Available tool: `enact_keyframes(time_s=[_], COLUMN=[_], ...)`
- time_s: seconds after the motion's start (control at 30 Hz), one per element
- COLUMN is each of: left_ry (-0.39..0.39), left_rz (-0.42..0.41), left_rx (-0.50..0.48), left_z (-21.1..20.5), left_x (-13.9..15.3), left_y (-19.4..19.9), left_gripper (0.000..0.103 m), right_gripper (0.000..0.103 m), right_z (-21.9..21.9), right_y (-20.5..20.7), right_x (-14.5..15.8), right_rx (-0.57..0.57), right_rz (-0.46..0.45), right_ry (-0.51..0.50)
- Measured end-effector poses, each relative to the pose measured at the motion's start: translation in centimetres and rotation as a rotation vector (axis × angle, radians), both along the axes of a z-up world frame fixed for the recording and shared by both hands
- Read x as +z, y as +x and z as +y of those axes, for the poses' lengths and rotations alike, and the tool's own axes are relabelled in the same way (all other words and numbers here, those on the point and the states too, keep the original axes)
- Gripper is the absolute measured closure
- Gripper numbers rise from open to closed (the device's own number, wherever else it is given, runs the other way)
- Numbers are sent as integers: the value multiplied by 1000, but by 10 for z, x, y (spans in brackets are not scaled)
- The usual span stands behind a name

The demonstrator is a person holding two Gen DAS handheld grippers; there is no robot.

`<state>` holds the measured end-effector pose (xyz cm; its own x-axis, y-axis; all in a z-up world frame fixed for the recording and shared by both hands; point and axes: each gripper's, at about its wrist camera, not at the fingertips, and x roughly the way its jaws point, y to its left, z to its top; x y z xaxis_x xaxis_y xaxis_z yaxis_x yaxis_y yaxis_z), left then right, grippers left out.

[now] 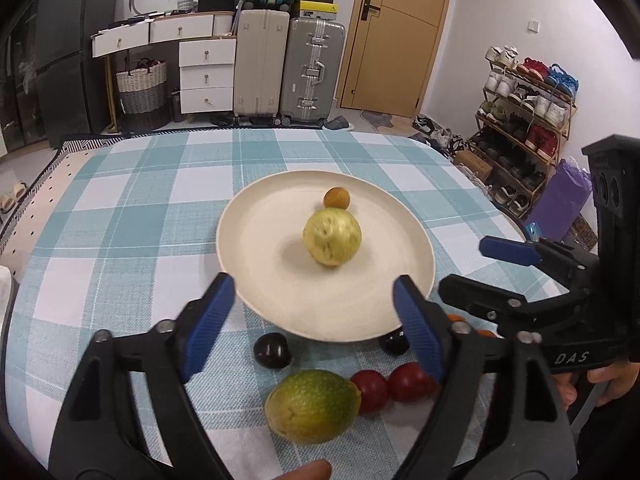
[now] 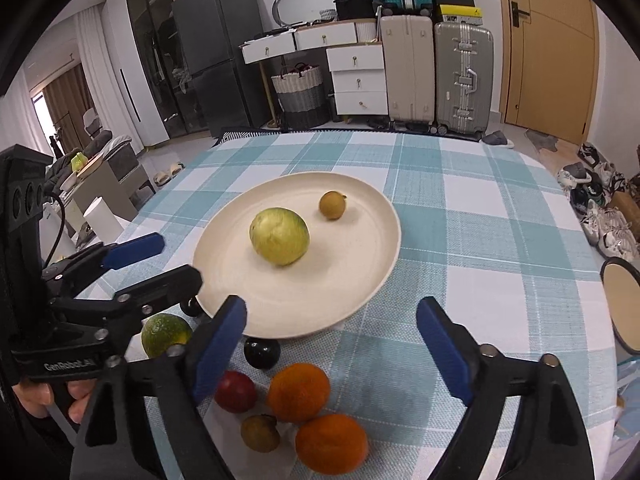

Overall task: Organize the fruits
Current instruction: 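Withdraw both open tools from the plate back toward the fruits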

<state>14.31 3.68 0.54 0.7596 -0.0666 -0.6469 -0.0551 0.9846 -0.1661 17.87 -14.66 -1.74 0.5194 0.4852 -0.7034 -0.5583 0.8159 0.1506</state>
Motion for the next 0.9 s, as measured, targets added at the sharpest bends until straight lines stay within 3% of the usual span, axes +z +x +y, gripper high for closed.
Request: enact_keyframes(time_s=[0.1,0.23,0.9], left_ry=[7,30,39], left_rz=[-9,-36,-16], left_rx=[10,34,57], left_z=[2,3,3], left_x=[5,11,12], left_y=[-11,-29,-72], left_gripper=[18,0,1], right_gripper=[1,0,0], right_z=[-7,-12,-16], right_y=[-4,-10,-32], right_x=[1,-1,6], right_rx=[-20,-20,-18], right_rz=[-2,7,-23], right_ry=[12,15,0])
